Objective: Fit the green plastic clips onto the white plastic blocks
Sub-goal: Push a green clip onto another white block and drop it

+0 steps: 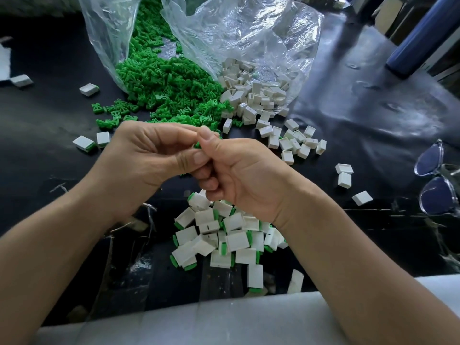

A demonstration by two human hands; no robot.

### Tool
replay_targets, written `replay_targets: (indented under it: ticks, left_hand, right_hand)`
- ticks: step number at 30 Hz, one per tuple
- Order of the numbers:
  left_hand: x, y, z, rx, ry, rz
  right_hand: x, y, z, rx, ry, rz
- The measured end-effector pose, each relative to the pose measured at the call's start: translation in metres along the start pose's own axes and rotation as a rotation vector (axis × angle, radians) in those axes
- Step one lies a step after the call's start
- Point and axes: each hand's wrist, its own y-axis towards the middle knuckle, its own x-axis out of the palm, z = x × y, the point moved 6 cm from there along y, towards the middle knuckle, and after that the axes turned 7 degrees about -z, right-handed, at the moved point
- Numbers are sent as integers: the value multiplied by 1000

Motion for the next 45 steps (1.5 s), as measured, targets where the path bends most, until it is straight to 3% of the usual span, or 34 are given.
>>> replay_targets:
  ticks: [11,26,37,45]
  left_hand:
    - [-1,-1,6,8,-8,-44]
    - [1,-2,8,2,-146,59]
    - [1,-3,6,-22,-153,102]
    - [1,-1,1,-104,-272,61]
  right_hand:
    - [13,3,1,35,107,-199]
    - [7,3,4,30,28,-42]
    - [8,1,1,32,92,-153]
    - [-2,3,3,67,102,-94]
